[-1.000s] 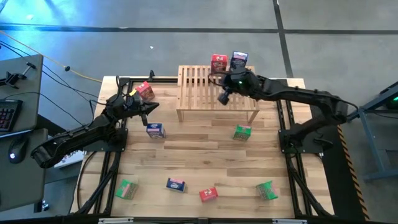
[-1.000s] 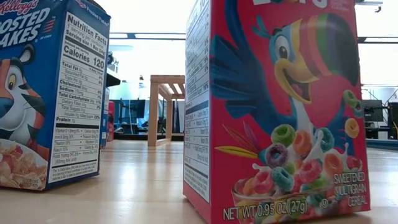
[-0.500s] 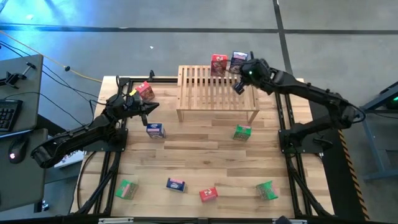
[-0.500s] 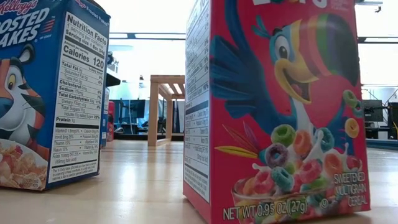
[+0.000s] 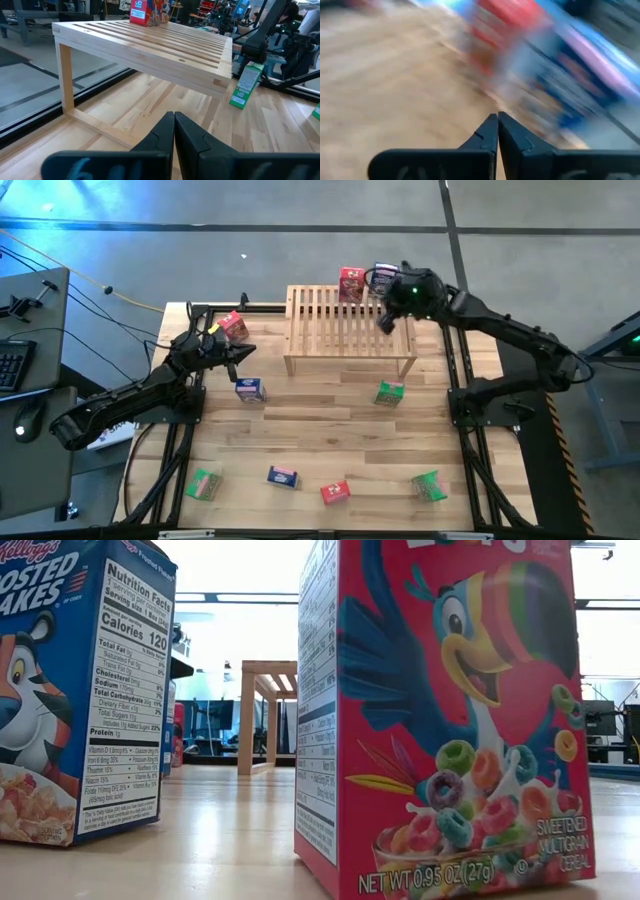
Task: Stack cereal on shelf
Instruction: Adjust the cereal boxes on the shelf
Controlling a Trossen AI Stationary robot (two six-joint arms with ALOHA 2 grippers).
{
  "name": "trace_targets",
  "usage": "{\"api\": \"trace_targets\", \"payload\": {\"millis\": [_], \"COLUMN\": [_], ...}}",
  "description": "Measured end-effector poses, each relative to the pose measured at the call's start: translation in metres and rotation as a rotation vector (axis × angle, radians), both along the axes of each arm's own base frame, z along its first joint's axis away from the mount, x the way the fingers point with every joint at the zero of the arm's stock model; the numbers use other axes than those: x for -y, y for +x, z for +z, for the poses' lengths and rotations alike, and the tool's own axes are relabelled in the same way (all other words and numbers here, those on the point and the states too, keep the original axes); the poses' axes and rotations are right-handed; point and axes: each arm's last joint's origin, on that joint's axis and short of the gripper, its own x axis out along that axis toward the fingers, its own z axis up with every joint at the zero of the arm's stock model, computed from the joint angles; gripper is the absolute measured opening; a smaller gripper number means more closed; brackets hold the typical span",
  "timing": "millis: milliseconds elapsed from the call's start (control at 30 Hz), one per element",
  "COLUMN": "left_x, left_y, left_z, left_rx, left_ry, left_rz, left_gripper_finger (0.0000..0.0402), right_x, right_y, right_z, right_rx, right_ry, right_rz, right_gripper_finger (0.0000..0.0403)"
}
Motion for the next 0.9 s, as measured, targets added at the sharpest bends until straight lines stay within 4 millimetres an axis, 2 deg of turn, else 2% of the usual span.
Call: {"api": "trace_targets", "payload": {"millis": [133,267,333,533,900], "left_x": [0.0,0.0,0.0,0.0,0.0], "left_y": [0.0,0.0,0.0,0.0,0.0], "left_z": [0.0,0.0,0.0,0.0,-0.001], "left_rx": [-0.002,-0.003,-0.005,-0.009,-0.011], "left_ry": [0.007,0.009,0.01,0.014,0.013], "left_rz": [0.002,0.007,0.013,0.012,0.016], "left_gripper_finger": [0.0005,0.0005,0.0005,0.0005,0.0005], "right_x": [-0.009,0.002,0.01,0.029,0.037], "right_y": [0.031,0.057,0.065,0.071,0.069], "right_z": [-0.002,-0.019,-0.028,-0.044,-0.046], "right_rx": [0.085,0.068,0.05,0.031,0.03], "right_ry": [-0.058,-0.131,-0.149,-0.156,-0.163], "right_rz": [0.153,0.154,0.119,0.025,-0.041], "right_gripper_finger": [0.0,0.0,0.0,0.0,0.0]}}
